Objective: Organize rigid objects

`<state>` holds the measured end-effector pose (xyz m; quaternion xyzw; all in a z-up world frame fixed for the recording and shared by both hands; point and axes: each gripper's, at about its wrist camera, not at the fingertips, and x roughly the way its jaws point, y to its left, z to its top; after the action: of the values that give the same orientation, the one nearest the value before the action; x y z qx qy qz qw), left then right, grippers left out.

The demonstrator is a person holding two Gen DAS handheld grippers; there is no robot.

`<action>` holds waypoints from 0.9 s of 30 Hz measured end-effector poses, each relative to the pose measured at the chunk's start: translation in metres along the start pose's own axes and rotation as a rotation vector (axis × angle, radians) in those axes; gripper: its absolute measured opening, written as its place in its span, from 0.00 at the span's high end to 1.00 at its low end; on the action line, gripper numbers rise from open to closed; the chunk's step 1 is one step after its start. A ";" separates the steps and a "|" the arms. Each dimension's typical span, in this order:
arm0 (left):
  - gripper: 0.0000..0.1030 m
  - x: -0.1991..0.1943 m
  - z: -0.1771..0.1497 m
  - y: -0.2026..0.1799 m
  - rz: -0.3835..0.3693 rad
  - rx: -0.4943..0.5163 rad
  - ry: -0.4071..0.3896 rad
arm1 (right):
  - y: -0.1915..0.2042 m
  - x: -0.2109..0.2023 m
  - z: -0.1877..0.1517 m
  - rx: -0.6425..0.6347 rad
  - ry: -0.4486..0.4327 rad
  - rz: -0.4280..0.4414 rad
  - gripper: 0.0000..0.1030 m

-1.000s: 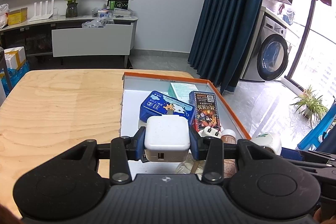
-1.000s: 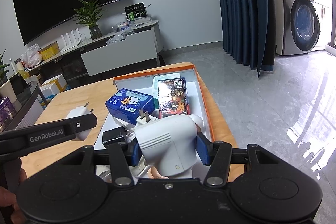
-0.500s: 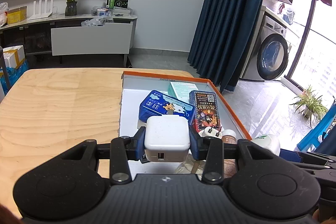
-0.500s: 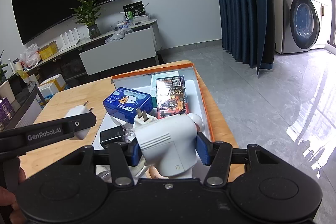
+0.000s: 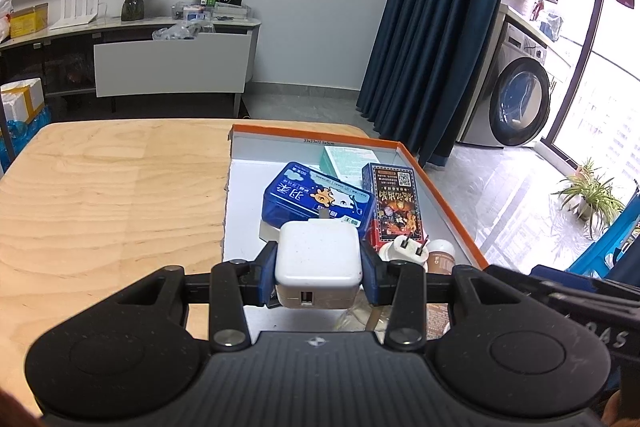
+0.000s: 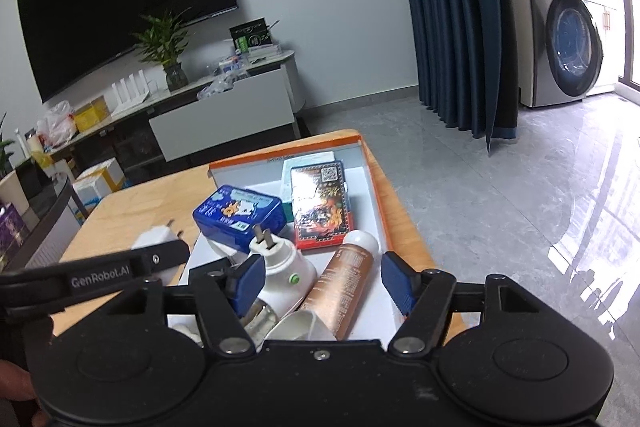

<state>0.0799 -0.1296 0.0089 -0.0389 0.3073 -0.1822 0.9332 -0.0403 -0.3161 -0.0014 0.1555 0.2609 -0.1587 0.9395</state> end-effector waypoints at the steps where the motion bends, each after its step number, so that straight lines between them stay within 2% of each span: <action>1: 0.59 0.002 0.000 0.000 -0.003 0.002 0.004 | -0.001 -0.001 0.000 0.005 -0.005 0.000 0.24; 8: 0.58 0.019 0.000 0.000 -0.044 -0.001 0.019 | -0.001 -0.009 0.002 0.012 -0.026 0.003 0.23; 10: 0.50 0.017 0.002 -0.001 -0.047 -0.002 0.011 | -0.001 -0.011 0.003 0.009 -0.031 0.000 0.23; 14: 0.48 0.004 0.004 -0.001 -0.048 -0.001 -0.010 | -0.003 -0.017 0.003 0.016 -0.040 0.000 0.22; 20: 0.36 -0.018 0.005 -0.002 -0.026 0.001 -0.025 | -0.002 -0.030 0.002 0.004 -0.050 0.005 0.21; 23: 0.24 -0.030 0.005 -0.004 -0.005 0.011 -0.023 | -0.001 -0.039 0.001 -0.011 -0.055 0.005 0.18; 27: 0.02 -0.053 0.002 -0.010 0.027 0.017 -0.024 | -0.003 -0.053 -0.001 -0.031 -0.055 0.003 0.17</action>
<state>0.0389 -0.1198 0.0422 -0.0288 0.2948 -0.1716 0.9396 -0.0848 -0.3069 0.0261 0.1370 0.2371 -0.1573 0.9488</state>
